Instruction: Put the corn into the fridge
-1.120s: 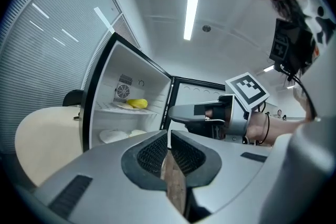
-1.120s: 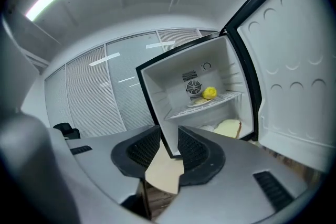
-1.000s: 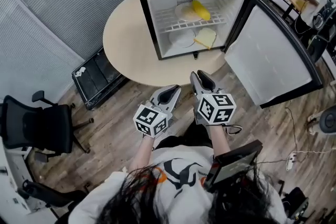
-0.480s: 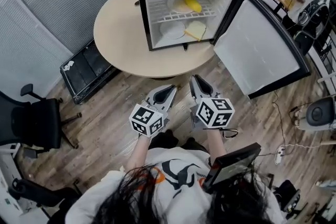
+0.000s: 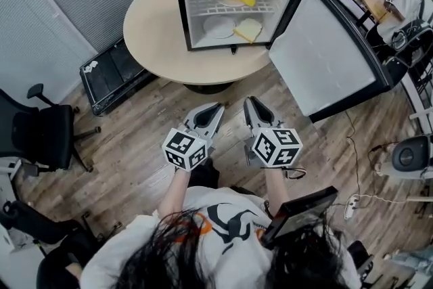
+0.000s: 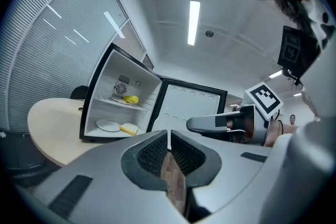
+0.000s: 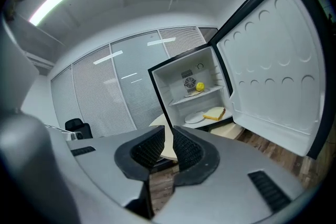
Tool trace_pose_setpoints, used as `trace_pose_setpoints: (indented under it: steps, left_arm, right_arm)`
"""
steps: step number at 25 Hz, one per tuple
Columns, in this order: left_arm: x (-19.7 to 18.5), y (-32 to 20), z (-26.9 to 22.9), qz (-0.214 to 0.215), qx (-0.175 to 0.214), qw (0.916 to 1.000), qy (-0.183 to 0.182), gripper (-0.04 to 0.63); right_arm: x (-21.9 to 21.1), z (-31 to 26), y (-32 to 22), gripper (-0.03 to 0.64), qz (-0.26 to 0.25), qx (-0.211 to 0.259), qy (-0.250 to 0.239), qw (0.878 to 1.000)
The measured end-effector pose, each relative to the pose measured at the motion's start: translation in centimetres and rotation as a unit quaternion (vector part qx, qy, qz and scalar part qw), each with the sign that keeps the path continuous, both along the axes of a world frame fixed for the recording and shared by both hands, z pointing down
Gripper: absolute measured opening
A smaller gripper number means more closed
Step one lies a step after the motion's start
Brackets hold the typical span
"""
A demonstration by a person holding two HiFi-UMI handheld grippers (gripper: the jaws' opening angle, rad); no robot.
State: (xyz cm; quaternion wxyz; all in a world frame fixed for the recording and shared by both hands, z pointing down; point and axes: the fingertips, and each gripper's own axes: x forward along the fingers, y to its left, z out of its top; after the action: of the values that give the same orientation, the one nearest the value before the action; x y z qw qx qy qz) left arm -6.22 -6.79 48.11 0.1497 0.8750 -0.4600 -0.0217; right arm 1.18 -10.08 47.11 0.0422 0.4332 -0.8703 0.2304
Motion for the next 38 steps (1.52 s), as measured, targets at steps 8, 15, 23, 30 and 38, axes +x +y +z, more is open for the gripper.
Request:
trace_pose_setpoints:
  steps: [8, 15, 23, 30, 38]
  left_arm:
    - [4.5, 5.2, -0.1, -0.03, -0.005, 0.9994, -0.018, 0.012]
    - [6.8, 9.6, 0.1, -0.06, -0.007, 0.9977, -0.03, 0.014]
    - [8.1, 12.7, 0.1, -0.08, -0.008, 0.9959, -0.04, 0.012]
    - [7.2, 13.6, -0.7, -0.103, 0.003, 0.9937, -0.044, 0.012]
    - [7.4, 13.7, -0.7, -0.109, 0.004, 0.9929, -0.046, 0.012]
  right_arm:
    - [3.9, -0.3, 4.0, 0.052, -0.037, 0.001, -0.014, 0.999]
    - [5.3, 0.1, 7.9, 0.049, -0.08, -0.006, -0.034, 0.996]
    - [5.4, 0.4, 10.6, 0.044, -0.121, -0.014, -0.041, 0.992]
    - [5.3, 0.1, 11.0, 0.04, -0.133, -0.011, -0.039, 0.99]
    - [5.4, 0.6, 11.1, 0.035, -0.14, -0.018, -0.039, 0.989]
